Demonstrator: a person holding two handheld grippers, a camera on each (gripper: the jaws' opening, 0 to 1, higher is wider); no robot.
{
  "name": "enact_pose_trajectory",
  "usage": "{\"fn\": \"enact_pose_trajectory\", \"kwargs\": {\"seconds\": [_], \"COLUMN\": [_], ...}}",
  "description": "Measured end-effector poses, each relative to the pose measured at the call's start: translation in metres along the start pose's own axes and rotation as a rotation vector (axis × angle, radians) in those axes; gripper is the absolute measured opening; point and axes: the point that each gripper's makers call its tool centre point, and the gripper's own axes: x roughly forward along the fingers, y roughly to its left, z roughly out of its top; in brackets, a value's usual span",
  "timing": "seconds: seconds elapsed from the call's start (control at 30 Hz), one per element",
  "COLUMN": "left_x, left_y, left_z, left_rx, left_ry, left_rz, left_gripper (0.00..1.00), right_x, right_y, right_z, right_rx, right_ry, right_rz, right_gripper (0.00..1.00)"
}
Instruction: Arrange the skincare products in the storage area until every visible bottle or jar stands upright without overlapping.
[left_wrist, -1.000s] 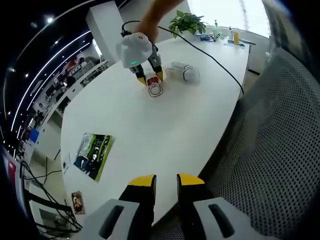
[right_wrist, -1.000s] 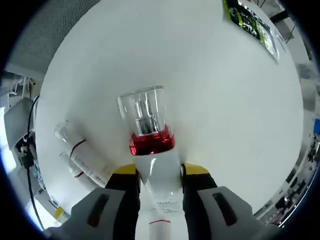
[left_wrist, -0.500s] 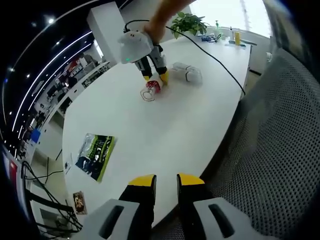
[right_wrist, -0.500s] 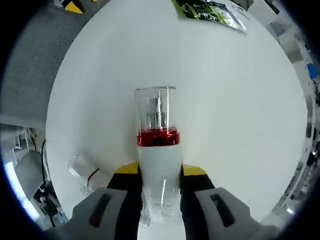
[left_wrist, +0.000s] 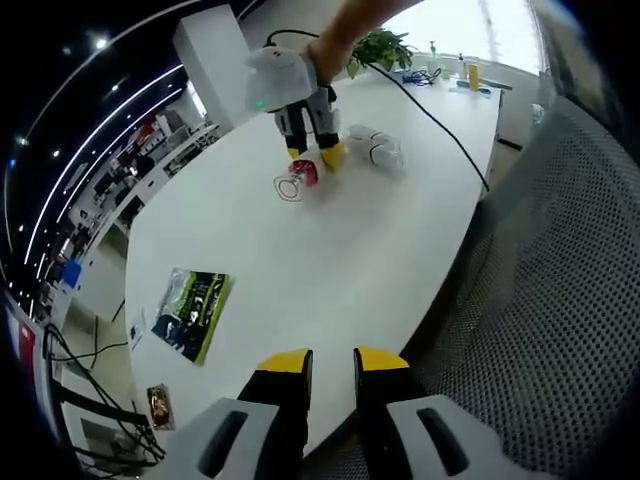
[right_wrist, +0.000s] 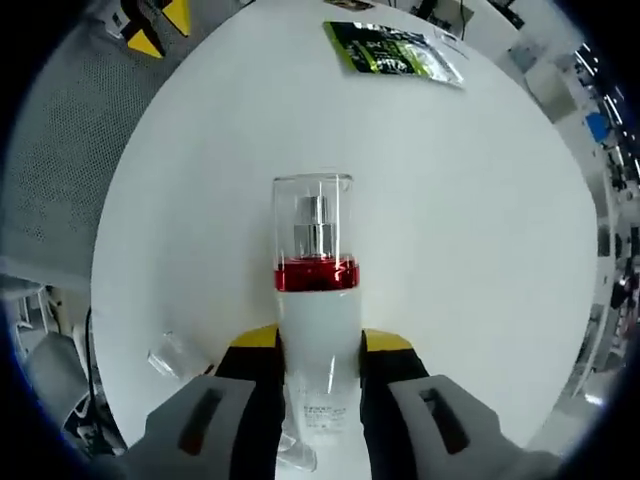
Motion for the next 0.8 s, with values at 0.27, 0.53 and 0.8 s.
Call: {"fn": "enact_pose_trajectory", "kwargs": {"seconds": [0.27,0.53,0.8], "left_x": [-0.001,-0.001,-0.001], "left_y": [0.001,0.001,0.0], "left_z": [0.001,0.002,0.001], "left_rx": [-0.003,0.0,0.0], "left_ry": [-0.004,-0.006,-0.007], "left_rz": [0.005,0.005,0.004], "left_gripper": [0.16,0.16,0.16], "right_x": [-0.011,-0.018,-0.032], "right_y": [-0.006,-0.004,-0.008], "right_z": [0.026,0.039,0.048], "right_rx": [0.127,0.181,0.28], "right_ry": [-0.147,-0.218,-0.322], "right_rz": [-0.041,-0.074,-0.138], "right_gripper": [0.25,0.25,0.25]}}
